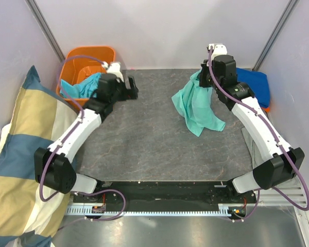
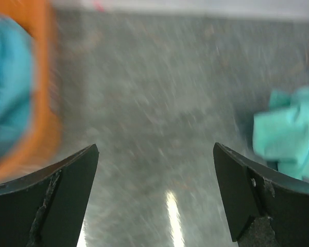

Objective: Fold and stack the t-shirts
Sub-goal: Move the tshirt to the center of the board

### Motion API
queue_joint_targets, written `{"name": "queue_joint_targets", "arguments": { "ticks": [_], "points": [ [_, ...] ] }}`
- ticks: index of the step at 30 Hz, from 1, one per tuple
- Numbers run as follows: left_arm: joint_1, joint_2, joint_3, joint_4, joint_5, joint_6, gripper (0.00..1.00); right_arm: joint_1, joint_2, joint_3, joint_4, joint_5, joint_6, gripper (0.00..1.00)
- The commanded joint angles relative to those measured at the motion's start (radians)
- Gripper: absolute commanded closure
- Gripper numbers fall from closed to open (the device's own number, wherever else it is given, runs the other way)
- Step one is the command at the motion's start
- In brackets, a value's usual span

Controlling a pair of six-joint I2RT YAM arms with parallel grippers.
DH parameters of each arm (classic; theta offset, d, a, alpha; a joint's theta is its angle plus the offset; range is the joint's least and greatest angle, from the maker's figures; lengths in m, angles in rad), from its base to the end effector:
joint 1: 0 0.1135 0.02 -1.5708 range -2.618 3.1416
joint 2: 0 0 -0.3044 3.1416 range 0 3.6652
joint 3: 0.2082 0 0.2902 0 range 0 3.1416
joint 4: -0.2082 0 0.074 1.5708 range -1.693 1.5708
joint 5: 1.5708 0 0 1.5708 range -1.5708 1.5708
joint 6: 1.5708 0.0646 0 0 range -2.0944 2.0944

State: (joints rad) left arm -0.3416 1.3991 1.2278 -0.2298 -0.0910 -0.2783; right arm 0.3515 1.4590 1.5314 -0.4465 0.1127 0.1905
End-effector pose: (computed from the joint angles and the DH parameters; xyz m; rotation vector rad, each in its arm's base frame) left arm 0.3650 -0.1236 0.3701 0.0030 1.9836 -0.3144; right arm 0.3720 0.1287 0.4459 -0.0820 1.9489 0.2498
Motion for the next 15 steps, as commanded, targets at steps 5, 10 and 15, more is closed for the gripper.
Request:
{"name": "queue_joint_targets", "arguments": {
  "ticks": [5, 10, 15],
  "points": [
    [-0.246, 0.121, -0.143, 0.227, 0.083, -0.171, 0.00, 0.003, -0.040, 0.050, -0.006, 0.016, 0.030, 1.00],
    [-0.393, 0.240, -0.130, 0.328, 0.120, -0.203, 0.00, 0.004, -0.045, 0.052, -0.021, 0.024, 0.026, 1.00],
    [-0.473, 0.293, -0.122, 0.371, 0.132, -0.226, 0.00, 0.003, -0.048, 0.047, -0.027, 0.033, 0.020, 1.00]
  ]
}}
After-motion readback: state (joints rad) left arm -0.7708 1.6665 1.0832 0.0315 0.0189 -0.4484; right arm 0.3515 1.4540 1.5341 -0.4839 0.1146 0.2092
